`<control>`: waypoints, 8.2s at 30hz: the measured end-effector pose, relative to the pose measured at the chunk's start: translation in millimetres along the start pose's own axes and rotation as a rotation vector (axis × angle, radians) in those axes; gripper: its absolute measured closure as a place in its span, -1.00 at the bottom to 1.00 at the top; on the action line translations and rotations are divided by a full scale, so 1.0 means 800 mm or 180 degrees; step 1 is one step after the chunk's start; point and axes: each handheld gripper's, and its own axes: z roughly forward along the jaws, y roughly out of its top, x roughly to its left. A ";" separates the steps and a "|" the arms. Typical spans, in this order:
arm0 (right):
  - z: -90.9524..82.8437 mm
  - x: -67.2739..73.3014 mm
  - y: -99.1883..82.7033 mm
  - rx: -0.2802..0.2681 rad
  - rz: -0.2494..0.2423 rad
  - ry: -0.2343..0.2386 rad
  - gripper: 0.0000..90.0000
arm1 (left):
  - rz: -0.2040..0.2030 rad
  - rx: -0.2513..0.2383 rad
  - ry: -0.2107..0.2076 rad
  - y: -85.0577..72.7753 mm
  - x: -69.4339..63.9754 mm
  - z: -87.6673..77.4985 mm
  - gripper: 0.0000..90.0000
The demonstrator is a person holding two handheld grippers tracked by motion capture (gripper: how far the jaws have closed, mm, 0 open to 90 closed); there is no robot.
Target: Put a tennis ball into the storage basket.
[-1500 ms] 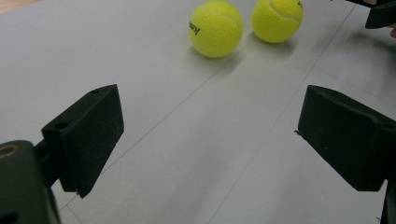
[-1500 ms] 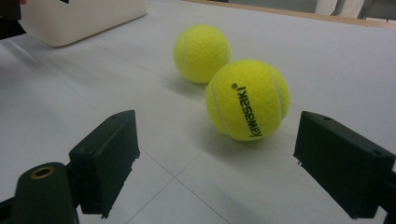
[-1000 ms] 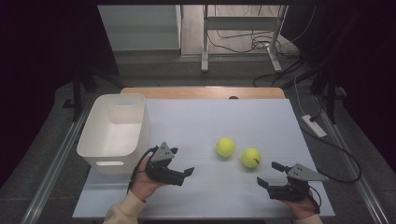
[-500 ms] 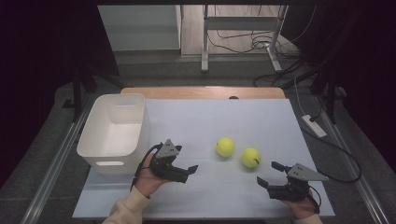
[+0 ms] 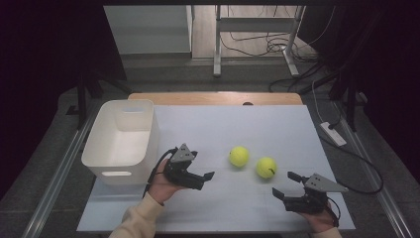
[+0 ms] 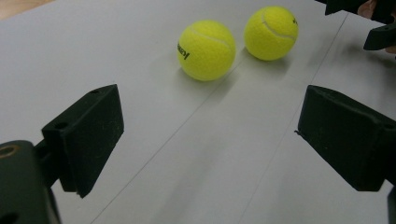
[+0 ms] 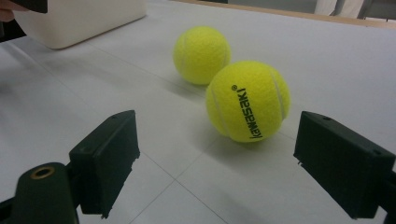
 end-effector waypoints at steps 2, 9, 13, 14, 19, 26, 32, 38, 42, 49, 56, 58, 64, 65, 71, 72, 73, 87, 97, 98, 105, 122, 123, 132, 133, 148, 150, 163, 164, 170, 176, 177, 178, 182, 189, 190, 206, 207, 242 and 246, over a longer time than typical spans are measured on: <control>0.000 0.000 0.000 0.0000 0.0001 -0.0001 -0.70 | 0.0020 0.0004 -0.0004 0.004 0.000 0.002 -0.82; 0.000 0.000 0.000 0.0000 -0.0002 -0.0003 -0.70 | 0.0034 0.0009 -0.0024 0.011 0.000 0.007 -0.82; 0.000 0.000 0.000 0.0004 0.0000 -0.0001 -0.70 | 0.0051 0.0009 -0.0036 0.016 0.000 0.010 -0.82; 0.000 0.000 0.000 0.0005 0.0000 -0.0001 -0.70 | 0.0061 0.0012 -0.0034 0.017 0.000 0.010 -0.82; 0.000 0.000 0.000 0.0006 0.0001 -0.0004 -0.70 | 0.0085 0.0018 -0.0044 0.023 -0.001 0.014 -0.82; 0.000 0.000 0.000 0.0005 0.0001 -0.0004 -0.70 | 0.0086 0.0022 -0.0053 0.028 -0.002 0.019 -0.82; 0.000 0.000 0.000 0.0007 0.0000 -0.0003 -0.70 | 0.0092 0.0025 -0.0058 0.032 -0.002 0.022 -0.82; 0.000 0.000 0.000 0.0008 0.0001 -0.0003 -0.70 | 0.0096 0.0036 -0.0061 0.036 -0.001 0.026 -0.82; 0.000 0.000 0.000 0.0008 0.0000 -0.0003 -0.70 | 0.0102 0.0042 -0.0074 0.039 -0.002 0.029 -0.82; 0.000 0.000 0.000 0.0007 0.0001 -0.0003 -0.70 | 0.0106 0.0054 -0.0091 0.042 -0.002 0.035 -0.82; 0.000 0.000 0.000 0.0007 0.0003 -0.0004 -0.70 | 0.0122 0.0052 -0.0100 0.047 -0.002 0.040 -0.82; 0.000 0.000 0.000 0.0008 0.0005 -0.0005 -0.70 | 0.0135 0.0058 -0.0102 0.049 -0.002 0.041 -0.82; 0.000 0.000 0.000 0.0011 0.0008 -0.0006 -0.70 | 0.0162 0.0073 -0.0104 0.054 -0.003 0.044 -0.82; 0.000 0.000 0.000 0.0011 0.0007 -0.0007 -0.70 | 0.0165 0.0075 -0.0109 0.056 -0.003 0.045 -0.82; -0.001 0.000 0.000 0.0014 0.0008 -0.0004 -0.70 | 0.0182 0.0094 -0.0109 0.060 -0.004 0.049 -0.82; -0.001 0.000 0.000 0.0008 0.0009 -0.0008 -0.70 | 0.0176 0.0088 -0.0111 0.061 -0.004 0.049 -0.82; -0.001 0.000 0.000 0.0008 0.0009 -0.0007 -0.70 | 0.0177 0.0088 -0.0109 0.062 -0.004 0.050 -0.82; -0.002 0.000 -0.001 -0.0001 0.0013 -0.0016 -0.70 | 0.0214 0.0122 -0.0101 0.073 -0.004 0.058 -0.82; -0.002 -0.001 -0.001 0.0004 0.0015 -0.0015 -0.70 | 0.0212 0.0172 -0.0094 0.077 -0.002 0.065 -0.82; -0.002 0.000 -0.001 -0.0002 0.0018 -0.0019 -0.70 | 0.0211 0.0178 -0.0090 0.078 -0.001 0.066 -0.82; -0.002 -0.001 -0.001 -0.0006 0.0026 -0.0016 -0.70 | 0.0221 0.0228 -0.0089 0.081 0.000 0.076 -0.82; -0.004 -0.002 -0.002 -0.0004 0.0030 -0.0021 -0.70 | 0.0228 0.0328 -0.0099 0.087 0.002 0.096 -0.82; -0.004 -0.002 -0.002 -0.0005 0.0030 -0.0021 -0.70 | 0.0227 0.0336 -0.0101 0.087 0.002 0.097 -0.82; -0.003 -0.002 -0.002 -0.0007 0.0033 -0.0025 -0.70 | 0.0220 0.0390 -0.0091 0.088 0.005 0.104 -0.82; -0.003 -0.002 -0.002 -0.0006 0.0034 -0.0025 -0.70 | 0.0216 0.0397 -0.0088 0.088 0.005 0.106 -0.82; -0.003 -0.003 -0.003 -0.0003 0.0040 -0.0027 -0.70 | 0.0227 0.0529 -0.0118 0.089 0.005 0.130 -0.82; -0.003 -0.003 -0.003 -0.0004 0.0040 -0.0028 -0.70 | 0.0226 0.0548 -0.0117 0.088 0.006 0.133 -0.82; -0.003 -0.003 -0.003 0.0007 0.0041 -0.0023 -0.70 | 0.0189 0.0658 -0.0130 0.085 0.007 0.154 -0.82; -0.003 -0.003 -0.003 0.0010 0.0041 -0.0022 -0.70 | 0.0179 0.0648 -0.0141 0.085 0.007 0.157 -0.82; -0.003 -0.004 -0.003 0.0006 0.0046 -0.0025 -0.70 | 0.0187 0.0706 -0.0161 0.084 0.006 0.167 -0.82; -0.002 -0.004 -0.003 0.0009 0.0036 -0.0026 -0.70 | 0.0164 0.0737 -0.0176 0.083 0.006 0.174 -0.82; -0.002 -0.003 -0.003 0.0010 0.0034 -0.0027 -0.70 | 0.0168 0.0748 -0.0180 0.083 0.006 0.175 -0.82; -0.002 -0.003 -0.004 0.0008 0.0034 -0.0028 -0.70 | 0.0163 0.0758 -0.0183 0.082 0.006 0.177 -0.81; -0.002 -0.004 -0.004 0.0012 0.0047 -0.0027 -0.70 | 0.0142 0.0797 -0.0185 0.079 0.007 0.183 -0.70; -0.003 -0.004 -0.004 0.0009 0.0052 -0.0031 -0.70 | 0.0154 0.0834 -0.0248 0.077 0.010 0.185 -0.39; -0.003 -0.004 -0.004 0.0009 0.0051 -0.0032 -0.70 | 0.0161 0.0831 -0.0246 0.077 0.011 0.184 -0.39; -0.004 -0.004 -0.004 -0.0003 0.0038 -0.0047 -0.70 | 0.0101 0.0667 -0.0310 0.084 0.016 0.160 -0.38; -0.004 -0.004 -0.003 -0.0014 0.0042 -0.0053 -0.70 | 0.0091 0.0646 -0.0294 0.084 0.015 0.157 -0.38; -0.004 -0.003 -0.003 -0.0021 0.0037 -0.0078 -0.70 | 0.0137 0.0301 -0.0240 0.089 0.016 0.097 -0.38; -0.004 -0.004 -0.003 -0.0021 0.0042 -0.0081 -0.70 | 0.0103 0.0258 -0.0232 0.090 0.018 0.092 -0.39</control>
